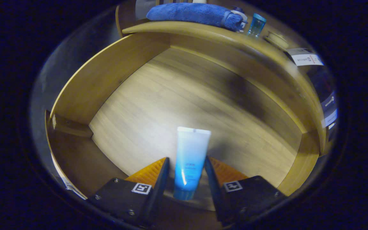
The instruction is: Pull open the drawer, take out the items inside it, and place them on the countertop above the cabinet.
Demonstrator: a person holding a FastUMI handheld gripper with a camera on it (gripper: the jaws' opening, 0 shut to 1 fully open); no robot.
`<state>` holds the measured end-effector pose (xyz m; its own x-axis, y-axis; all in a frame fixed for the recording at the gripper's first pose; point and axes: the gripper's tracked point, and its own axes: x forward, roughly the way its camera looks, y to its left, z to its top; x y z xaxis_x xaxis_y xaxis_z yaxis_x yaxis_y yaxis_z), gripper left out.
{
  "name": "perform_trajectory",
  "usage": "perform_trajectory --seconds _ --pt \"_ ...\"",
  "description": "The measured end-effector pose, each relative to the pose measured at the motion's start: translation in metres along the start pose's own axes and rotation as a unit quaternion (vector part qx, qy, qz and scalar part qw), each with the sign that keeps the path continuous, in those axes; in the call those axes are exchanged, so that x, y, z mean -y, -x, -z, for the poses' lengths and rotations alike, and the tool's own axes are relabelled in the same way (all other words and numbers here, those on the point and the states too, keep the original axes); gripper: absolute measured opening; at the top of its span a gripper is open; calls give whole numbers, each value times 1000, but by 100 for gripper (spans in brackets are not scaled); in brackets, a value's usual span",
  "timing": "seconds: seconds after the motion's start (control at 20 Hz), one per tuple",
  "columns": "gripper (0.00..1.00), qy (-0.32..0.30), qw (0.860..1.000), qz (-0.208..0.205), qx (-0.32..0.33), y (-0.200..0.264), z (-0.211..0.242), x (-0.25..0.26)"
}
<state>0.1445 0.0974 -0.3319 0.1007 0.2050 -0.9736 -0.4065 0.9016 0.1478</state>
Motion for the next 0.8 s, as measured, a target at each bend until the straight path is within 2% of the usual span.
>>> perform_trajectory --seconds 0.15,0.45,0.65,0.8 --pt "41 15 1000 11 17 3 -2 -3" --pt "40 -6 994 -15 106 50 -36 -4" --pt "40 -19 985 -15 173 99 -56 3" --pt "40 -33 976 5 214 128 -77 23"
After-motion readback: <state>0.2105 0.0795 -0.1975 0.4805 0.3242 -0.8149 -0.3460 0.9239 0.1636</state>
